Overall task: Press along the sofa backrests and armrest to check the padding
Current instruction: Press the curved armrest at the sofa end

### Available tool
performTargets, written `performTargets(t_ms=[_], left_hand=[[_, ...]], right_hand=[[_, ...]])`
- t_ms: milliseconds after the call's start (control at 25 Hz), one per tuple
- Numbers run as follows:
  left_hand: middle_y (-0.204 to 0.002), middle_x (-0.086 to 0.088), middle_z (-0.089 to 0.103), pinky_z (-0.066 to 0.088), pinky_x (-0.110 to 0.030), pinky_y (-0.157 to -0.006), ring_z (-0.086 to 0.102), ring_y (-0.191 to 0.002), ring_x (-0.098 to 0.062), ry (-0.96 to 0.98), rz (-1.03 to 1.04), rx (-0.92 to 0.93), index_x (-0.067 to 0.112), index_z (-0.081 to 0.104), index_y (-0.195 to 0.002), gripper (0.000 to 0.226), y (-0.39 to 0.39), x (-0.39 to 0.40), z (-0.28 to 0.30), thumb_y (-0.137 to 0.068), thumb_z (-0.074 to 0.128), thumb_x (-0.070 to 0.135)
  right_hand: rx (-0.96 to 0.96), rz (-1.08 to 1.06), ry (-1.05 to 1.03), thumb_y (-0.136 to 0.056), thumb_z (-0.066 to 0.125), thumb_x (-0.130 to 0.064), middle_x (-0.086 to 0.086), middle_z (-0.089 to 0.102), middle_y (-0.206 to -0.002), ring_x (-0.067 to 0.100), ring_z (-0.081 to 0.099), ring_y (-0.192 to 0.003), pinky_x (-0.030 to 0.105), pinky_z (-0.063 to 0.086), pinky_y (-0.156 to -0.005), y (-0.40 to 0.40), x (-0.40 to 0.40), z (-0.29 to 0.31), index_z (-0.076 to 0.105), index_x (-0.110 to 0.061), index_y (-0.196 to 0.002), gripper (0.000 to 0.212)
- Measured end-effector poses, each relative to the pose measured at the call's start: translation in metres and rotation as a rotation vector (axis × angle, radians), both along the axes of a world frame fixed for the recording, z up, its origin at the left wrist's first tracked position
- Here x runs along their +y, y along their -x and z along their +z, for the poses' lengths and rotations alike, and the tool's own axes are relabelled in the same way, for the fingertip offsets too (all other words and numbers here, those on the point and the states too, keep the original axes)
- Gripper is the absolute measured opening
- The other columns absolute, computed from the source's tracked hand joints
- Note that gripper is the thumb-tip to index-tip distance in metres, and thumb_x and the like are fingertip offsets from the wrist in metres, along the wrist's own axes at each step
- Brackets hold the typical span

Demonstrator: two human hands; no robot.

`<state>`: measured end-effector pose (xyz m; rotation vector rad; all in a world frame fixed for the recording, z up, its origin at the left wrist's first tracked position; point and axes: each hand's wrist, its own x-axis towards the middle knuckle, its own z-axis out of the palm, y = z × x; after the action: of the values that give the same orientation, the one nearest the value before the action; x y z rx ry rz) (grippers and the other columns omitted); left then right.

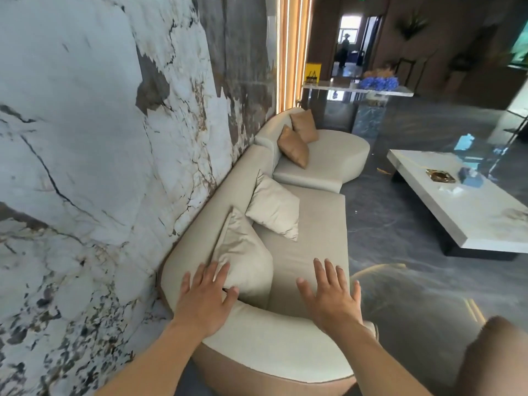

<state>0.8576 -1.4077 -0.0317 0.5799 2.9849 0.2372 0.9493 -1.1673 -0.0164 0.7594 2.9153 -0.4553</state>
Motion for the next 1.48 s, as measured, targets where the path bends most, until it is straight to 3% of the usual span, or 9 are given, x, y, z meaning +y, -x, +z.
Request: performTargets(t_ms=[480,720,800,880,1000,1480], left_hand=[[-0.164,0.005,-0.005,-0.011,-0.044,-0.119,-0.015,-0.148,-0.016,0.057,-0.234,-0.144,0.032,0.001,-0.153,0.068,0.052,-0.027,-0.147,-0.092,0.011,0.061],[-0.163,0.006,0.003,-0.011,-0.045,-0.118,-0.010,-0.149,-0.018,0.110,-0.306,-0.110,0.035,0.007,-0.152,0.080,0.079,0.006,-0.242,-0.080,-0.007,0.067],[-0.160,0.004,0.023,0.001,-0.050,-0.119,0.009,-0.148,-0.023,0.101,-0.285,-0.031,0.031,0.025,-0.150,0.077,0.080,0.012,-0.260,-0.083,0.006,0.066],[-0.149,0.001,0.043,0.014,-0.054,-0.117,0.029,-0.142,-0.027,0.044,-0.278,0.038,0.027,0.044,-0.141,0.068,0.077,0.013,-0.276,-0.086,0.026,0.061],[-0.139,0.000,0.051,0.021,-0.055,-0.113,0.037,-0.135,-0.028,0.015,-0.285,0.115,0.026,0.049,-0.133,0.060,0.080,0.014,-0.289,-0.084,0.036,0.058],[-0.142,0.004,0.049,0.021,-0.053,-0.114,0.037,-0.136,-0.025,0.027,-0.266,0.118,0.029,0.048,-0.134,0.060,0.086,0.019,-0.290,-0.083,0.037,0.059]], right_hand=[[-0.191,-0.114,0.017,-0.088,0.005,-0.070,-0.009,-0.013,-0.161,0.014,-0.018,-0.146,0.048,-0.013,-0.117,0.007,-0.056,-0.156,-0.006,-0.033,-0.152,0.074],[-0.155,-0.115,-0.010,-0.084,-0.002,-0.070,-0.009,-0.018,-0.160,0.008,-0.031,-0.137,0.044,-0.019,-0.115,0.024,-0.057,-0.255,-0.006,-0.033,-0.152,0.077],[-0.105,-0.107,-0.037,-0.083,-0.004,-0.069,-0.009,-0.010,-0.161,0.010,-0.024,-0.143,0.044,-0.018,-0.115,0.031,-0.065,-0.274,0.000,-0.034,-0.153,0.078],[-0.015,-0.117,-0.106,-0.087,0.005,-0.067,-0.004,0.009,-0.162,0.018,-0.003,-0.148,0.045,-0.009,-0.117,0.032,-0.071,-0.290,0.016,-0.031,-0.153,0.076],[0.103,-0.147,-0.165,-0.090,0.024,-0.060,0.004,0.036,-0.154,0.027,0.026,-0.144,0.051,0.010,-0.115,0.031,-0.072,-0.304,0.039,-0.024,-0.146,0.068],[0.091,-0.131,-0.232,-0.089,0.030,-0.059,0.005,0.041,-0.150,0.029,0.031,-0.141,0.056,0.019,-0.111,0.036,-0.064,-0.311,0.040,-0.023,-0.145,0.068]])
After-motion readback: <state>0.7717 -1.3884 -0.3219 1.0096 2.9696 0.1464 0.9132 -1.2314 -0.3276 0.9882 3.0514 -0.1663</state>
